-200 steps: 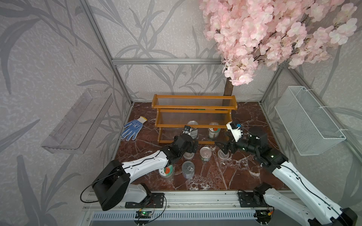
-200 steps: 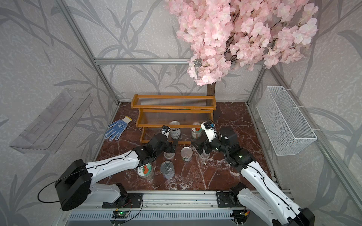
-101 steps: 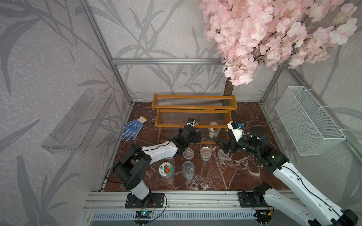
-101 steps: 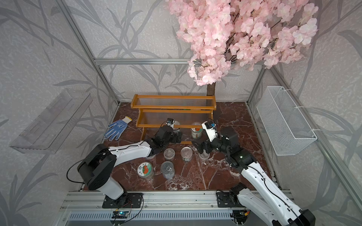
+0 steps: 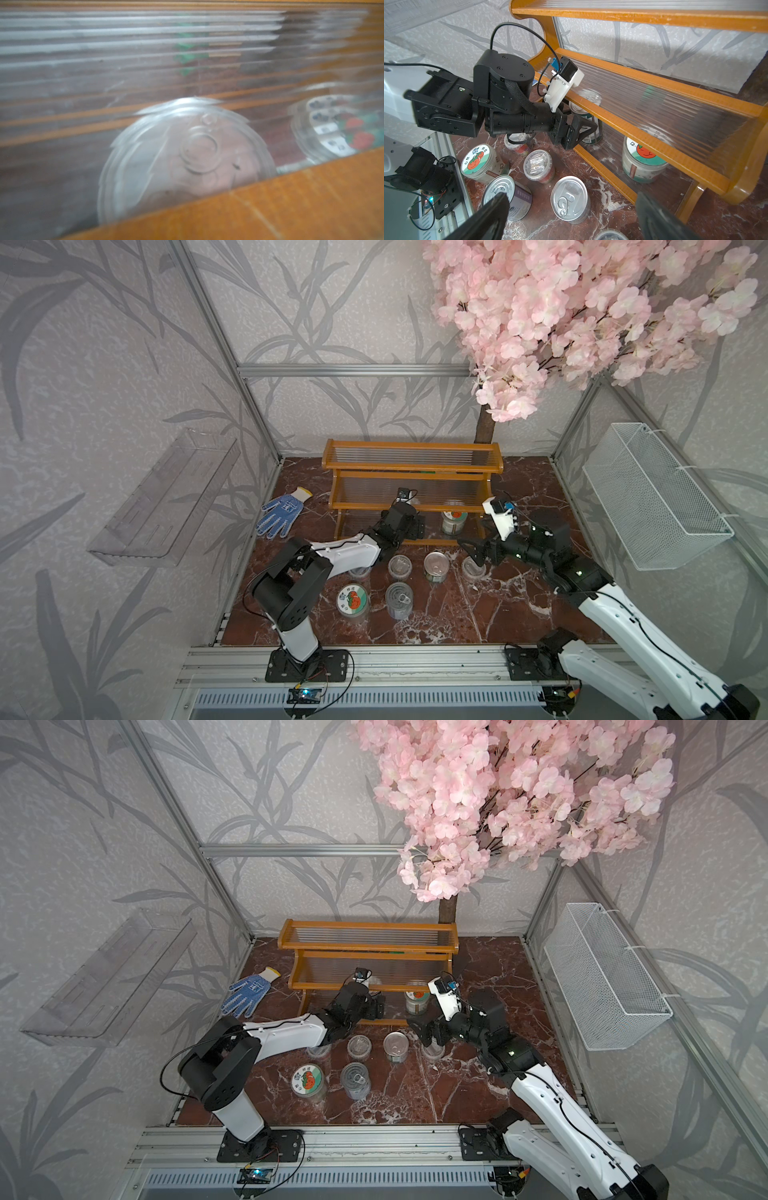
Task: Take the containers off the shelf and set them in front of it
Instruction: 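Pick up a container from the shelf.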
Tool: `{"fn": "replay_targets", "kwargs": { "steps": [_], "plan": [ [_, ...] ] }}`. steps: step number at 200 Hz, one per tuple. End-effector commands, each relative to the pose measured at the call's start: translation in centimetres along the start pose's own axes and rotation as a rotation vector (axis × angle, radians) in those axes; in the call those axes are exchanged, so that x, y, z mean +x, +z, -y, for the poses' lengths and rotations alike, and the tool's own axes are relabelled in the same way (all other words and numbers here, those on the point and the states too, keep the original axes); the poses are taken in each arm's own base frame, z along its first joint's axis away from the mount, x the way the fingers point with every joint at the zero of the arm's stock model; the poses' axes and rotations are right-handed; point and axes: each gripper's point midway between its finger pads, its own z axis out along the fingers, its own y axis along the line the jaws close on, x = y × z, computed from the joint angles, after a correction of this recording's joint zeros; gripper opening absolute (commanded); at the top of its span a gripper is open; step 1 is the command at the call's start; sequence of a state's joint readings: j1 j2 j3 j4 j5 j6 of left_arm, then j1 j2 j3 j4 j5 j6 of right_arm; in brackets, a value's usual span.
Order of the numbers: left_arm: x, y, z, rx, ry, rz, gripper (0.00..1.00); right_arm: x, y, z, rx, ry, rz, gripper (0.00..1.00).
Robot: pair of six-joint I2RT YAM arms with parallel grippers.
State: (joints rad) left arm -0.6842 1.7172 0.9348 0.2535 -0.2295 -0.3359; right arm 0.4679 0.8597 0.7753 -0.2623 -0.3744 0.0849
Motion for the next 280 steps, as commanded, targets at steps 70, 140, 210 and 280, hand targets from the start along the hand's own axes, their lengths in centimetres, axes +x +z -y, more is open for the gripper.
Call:
{"fn": "replay_targets", "kwargs": {
  "steps": [70, 140, 210, 280],
  "plan": [
    [-2.1, -0.9, 0.8, 0.048, 0.018, 0.056, 0.72, -0.7, -0.1, 0.0, -0.003, 0.017, 0.027, 0.99],
    [-0.9, -3.1, 1.0, 0.098, 0.051, 0.039, 0.71, -0.4, -0.1, 0.0, -0.008, 0.028, 0.029, 0.99],
    [0.8, -4.0, 2.0, 0.163, 0.078, -0.028, 0.71, -0.3, 0.0, -0.1, -0.015, 0.038, 0.03, 0.99],
    [1.9, -5.5, 2.3, 0.208, 0.121, -0.034, 0.71, -0.2, 0.3, -0.2, -0.027, 0.043, 0.028, 0.99]
  ]
}}
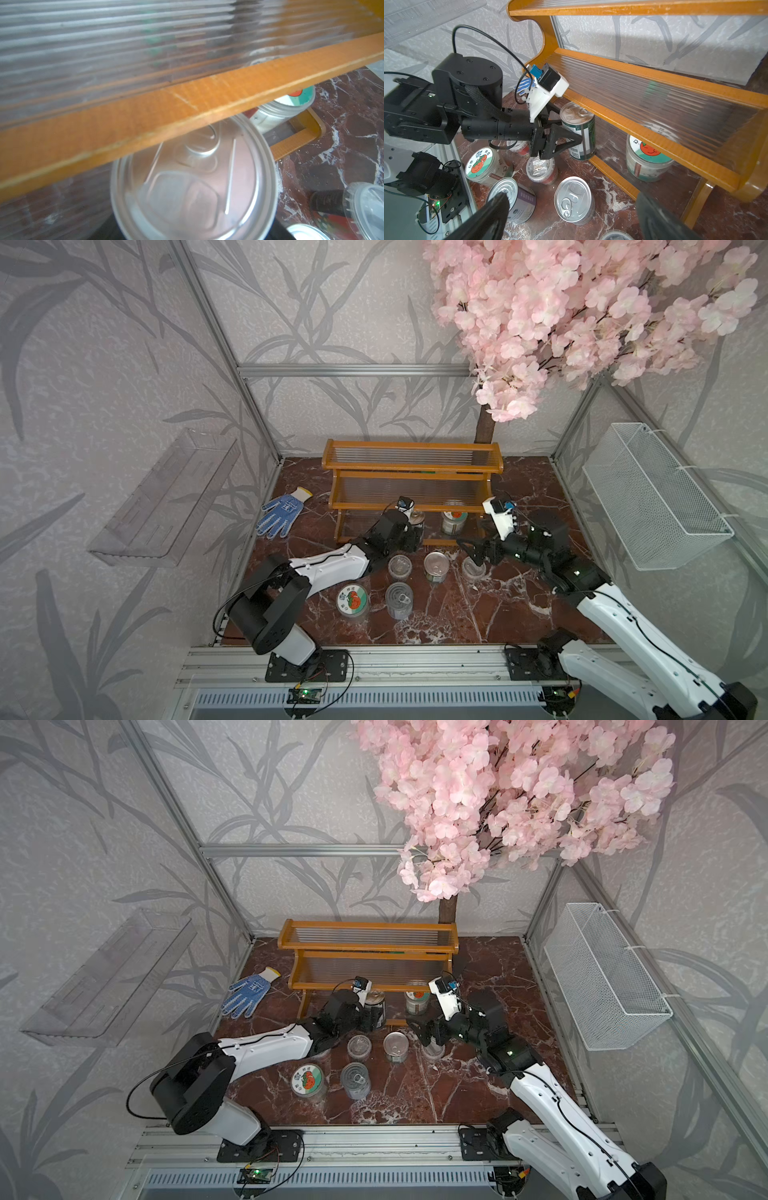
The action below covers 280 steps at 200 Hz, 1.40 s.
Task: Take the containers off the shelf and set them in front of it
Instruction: 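Pick up a container from the shelf, then place the container at the center of the board.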
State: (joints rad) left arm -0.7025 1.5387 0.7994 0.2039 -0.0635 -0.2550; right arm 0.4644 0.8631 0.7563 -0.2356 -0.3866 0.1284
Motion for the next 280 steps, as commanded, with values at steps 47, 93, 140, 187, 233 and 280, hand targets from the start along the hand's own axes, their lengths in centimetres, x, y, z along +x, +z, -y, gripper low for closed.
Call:
{"fn": "replay_targets", "kwargs": {
  "steps": [47, 93, 140, 187, 233, 280],
  "plan": [
    [-0.7, -2.3, 1.0, 0.065, 0.054, 0.054, 0.72, -0.5, 0.3, -0.3, -0.028, 0.0, 0.023, 0.99],
    [-0.2, -3.5, 1.6, 0.112, 0.093, 0.048, 0.72, -0.7, 0.5, -0.4, -0.036, -0.005, 0.023, 0.99],
    [-0.7, -4.8, 2.6, 0.171, 0.118, 0.07, 0.72, -0.7, 0.5, -0.5, -0.043, 0.0, 0.022, 0.99],
    [-1.0, -6.6, 3.7, 0.222, 0.153, 0.071, 0.72, -0.8, 0.3, -0.5, -0.035, -0.005, 0.024, 0.99],
    [-2.7, -10.1, 5.9, 0.325, 0.247, 0.103, 0.73, -1.7, -0.5, -0.6, -0.04, -0.013, 0.024, 0.99],
    [-0.6, -13.8, 10.6, 0.434, 0.366, 0.085, 0.73, -2.0, -2.3, -1.5, -0.086, -0.031, -0.011, 0.99]
  ]
}}
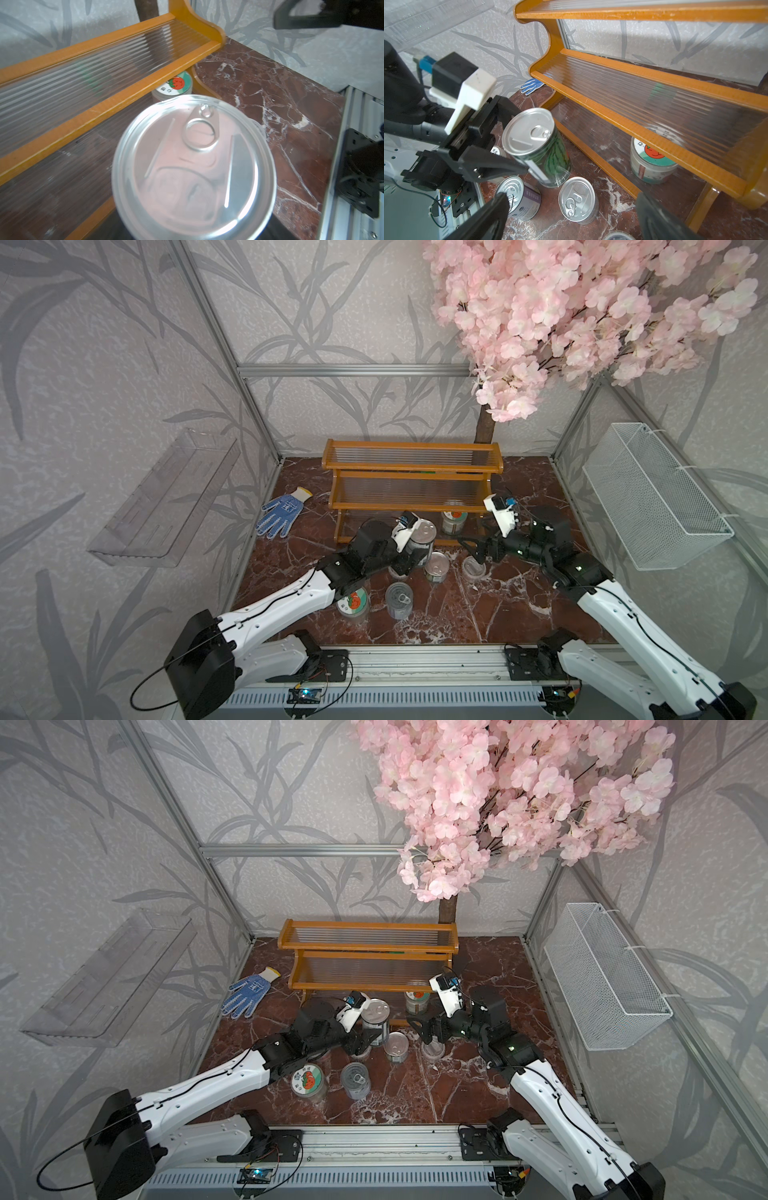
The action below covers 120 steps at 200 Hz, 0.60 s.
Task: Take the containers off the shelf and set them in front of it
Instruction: Place the container at the center of the board.
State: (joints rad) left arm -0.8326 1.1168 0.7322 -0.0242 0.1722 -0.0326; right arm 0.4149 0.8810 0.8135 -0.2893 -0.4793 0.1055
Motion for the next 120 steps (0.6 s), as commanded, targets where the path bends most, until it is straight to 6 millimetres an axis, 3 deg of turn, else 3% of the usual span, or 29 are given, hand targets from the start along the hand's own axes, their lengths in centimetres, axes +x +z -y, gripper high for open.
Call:
{"fn": "replay_targets", "kwargs": {
  "steps": [1, 31, 67, 87, 120],
  "plan": [
    [-0.6, -1.2, 3.4, 0.076, 0.078, 0.004, 0.73, -0.9, -1.6, -1.2, -0.038, -0.033, -0.003, 0.99],
    [0.4, -1.5, 7.4, 0.155, 0.081, 0.004, 0.73, -0.9, -2.6, -0.8, -0.014, -0.03, -0.011, 0.99],
    [3.9, 0.0, 11.4, 0.226, 0.11, -0.052, 0.73, -1.0, -2.9, -0.5, 0.004, -0.033, -0.018, 0.99],
    [5.5, 1.0, 12.1, 0.226, 0.135, -0.084, 0.74, -1.1, -2.9, -0.4, 0.005, -0.031, -0.019, 0.99],
    [7.8, 2.2, 11.5, 0.195, 0.148, -0.128, 0.74, -1.2, -2.9, -0.4, 0.006, -0.032, -0.016, 0.99]
  ]
}}
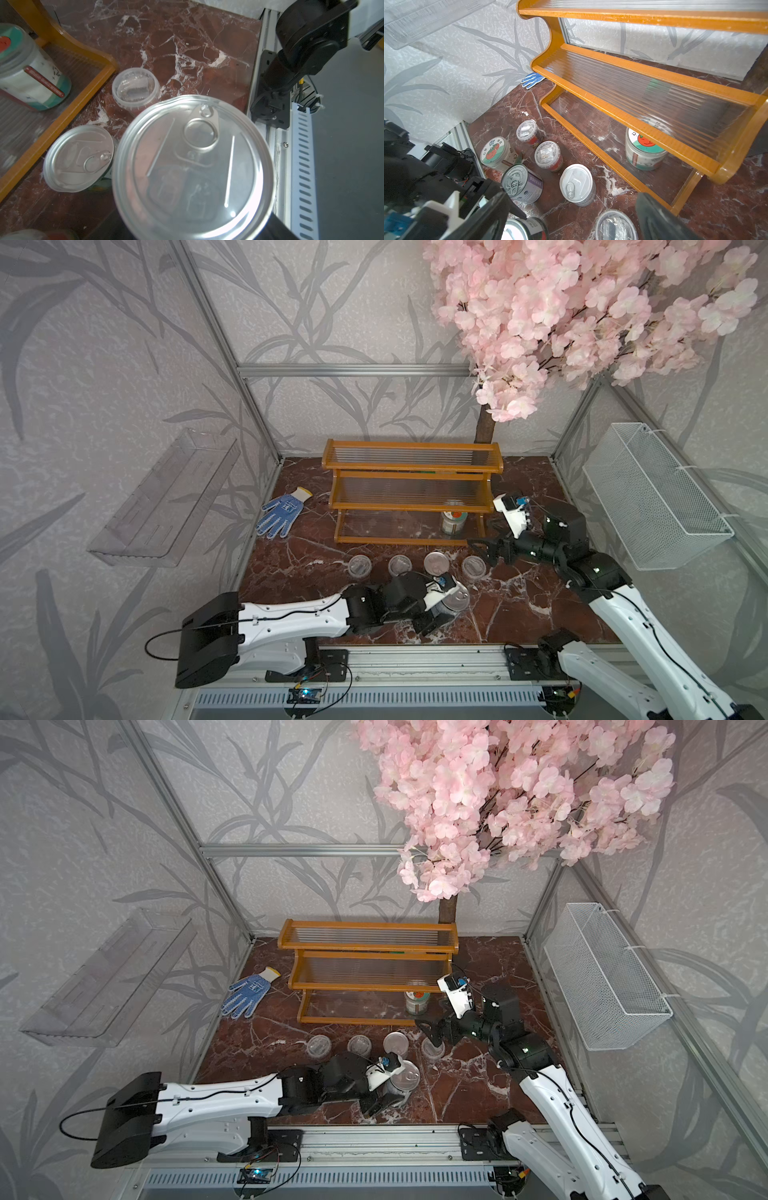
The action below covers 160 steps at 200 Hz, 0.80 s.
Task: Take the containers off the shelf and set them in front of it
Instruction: Place the container at the center of the board.
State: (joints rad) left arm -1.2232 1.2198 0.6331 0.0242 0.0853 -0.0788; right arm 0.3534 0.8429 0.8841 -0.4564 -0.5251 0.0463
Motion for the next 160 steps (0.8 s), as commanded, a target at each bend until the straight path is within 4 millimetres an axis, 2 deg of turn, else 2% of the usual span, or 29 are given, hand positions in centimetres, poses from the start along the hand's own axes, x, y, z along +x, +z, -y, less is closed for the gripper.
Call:
{"fn": "replay_targets", "kwargs": {
  "steps": [1, 54, 98, 160],
  "plan": [
    [-0.5, 0.5, -0.8, -0.046, -0.003, 0.047, 0.74, -1.1, -0.6, -0.3, -0.004, -0.023, 0.022, 0.99],
    [1.5, 1.3, -2.0, -0.108, -0.014, 0.034, 0.75, -1.0, -0.3, -0.2, -0.012, -0.013, 0.027, 0.99],
    [1.7, 2.1, -2.3, -0.116, -0.035, 0.035, 0.76, -0.8, 0.1, -0.1, -0.016, -0.009, 0.027, 0.99],
    [3.7, 1.9, -2.7, -0.139, -0.066, -0.024, 0.84, -0.6, 0.2, -0.1, -0.018, -0.008, 0.022, 0.99]
  ]
}}
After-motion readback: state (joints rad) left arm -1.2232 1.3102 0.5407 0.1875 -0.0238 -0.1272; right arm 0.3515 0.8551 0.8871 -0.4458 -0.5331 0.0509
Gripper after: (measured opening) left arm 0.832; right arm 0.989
